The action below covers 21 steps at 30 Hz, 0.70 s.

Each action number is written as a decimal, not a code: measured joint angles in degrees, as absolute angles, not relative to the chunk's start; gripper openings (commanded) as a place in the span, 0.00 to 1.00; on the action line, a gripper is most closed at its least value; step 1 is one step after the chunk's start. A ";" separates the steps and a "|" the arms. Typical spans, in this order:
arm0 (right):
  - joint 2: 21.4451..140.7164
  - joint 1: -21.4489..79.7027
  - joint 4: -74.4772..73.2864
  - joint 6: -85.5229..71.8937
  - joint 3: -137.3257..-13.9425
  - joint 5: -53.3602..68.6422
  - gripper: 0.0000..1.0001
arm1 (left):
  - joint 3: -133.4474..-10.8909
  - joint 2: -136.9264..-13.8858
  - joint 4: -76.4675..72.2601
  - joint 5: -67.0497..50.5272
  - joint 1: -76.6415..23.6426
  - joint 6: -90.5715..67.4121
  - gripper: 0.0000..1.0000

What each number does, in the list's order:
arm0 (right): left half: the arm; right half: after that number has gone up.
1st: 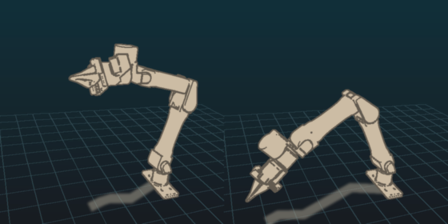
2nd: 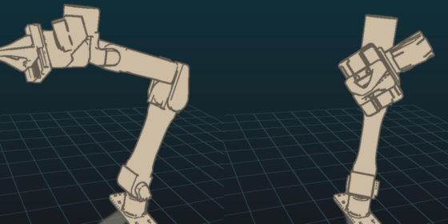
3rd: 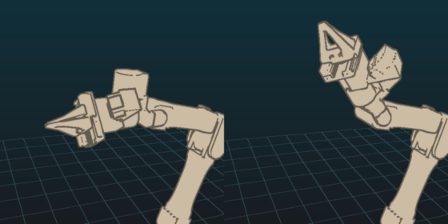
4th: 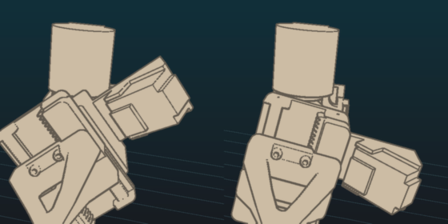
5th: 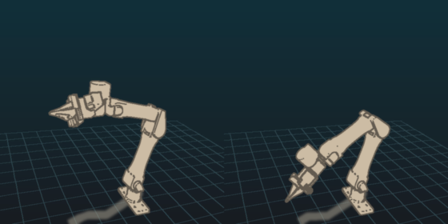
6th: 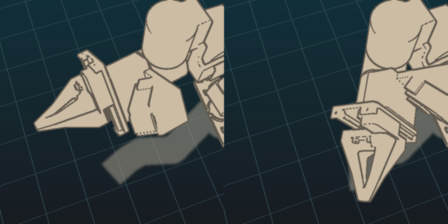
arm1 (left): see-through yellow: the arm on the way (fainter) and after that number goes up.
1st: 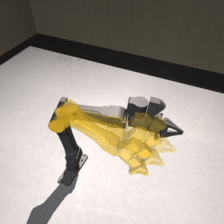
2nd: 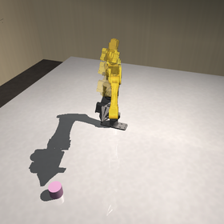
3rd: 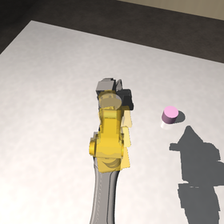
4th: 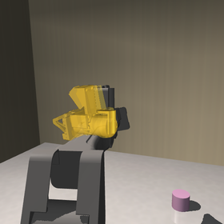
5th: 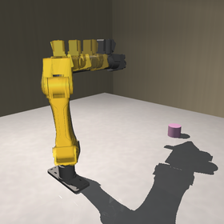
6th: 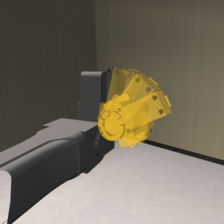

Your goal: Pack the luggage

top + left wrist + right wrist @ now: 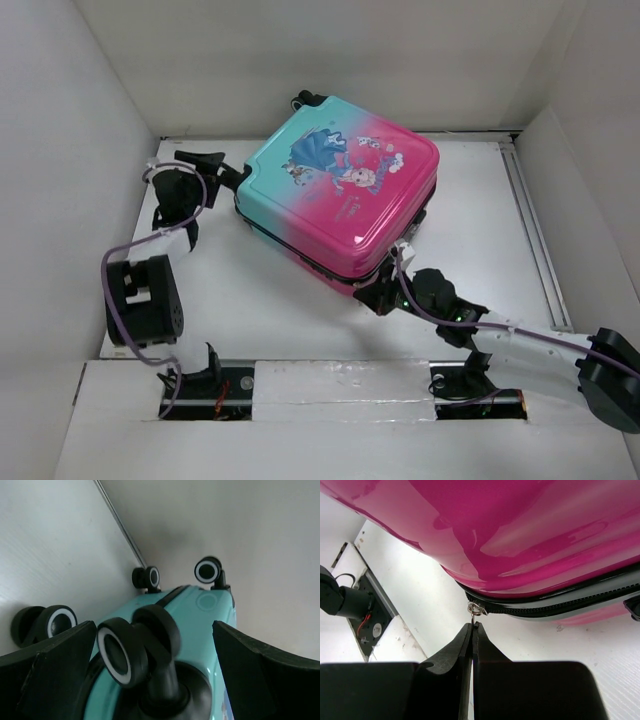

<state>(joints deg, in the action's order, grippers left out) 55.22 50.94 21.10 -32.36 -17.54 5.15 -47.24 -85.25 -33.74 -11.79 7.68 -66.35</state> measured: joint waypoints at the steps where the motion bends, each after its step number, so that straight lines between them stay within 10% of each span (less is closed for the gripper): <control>1: 55.22 50.96 21.32 -32.36 -17.37 5.19 0.00 | -48.34 -87.79 -34.96 -13.91 7.73 -66.50 1.00; 13: 56.36 50.96 22.61 -32.36 -17.06 5.76 0.00 | -51.48 -93.80 -35.97 -20.21 7.14 -67.16 0.92; 21: 57.80 50.98 24.97 -33.30 -17.08 6.76 0.00 | -50.59 -96.99 -42.52 -20.84 6.90 -69.78 0.33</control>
<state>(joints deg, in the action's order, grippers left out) 57.80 50.98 24.97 -33.30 -17.08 6.76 -50.59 -96.99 -42.52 -20.84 6.90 -69.78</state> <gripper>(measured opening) 0.055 0.630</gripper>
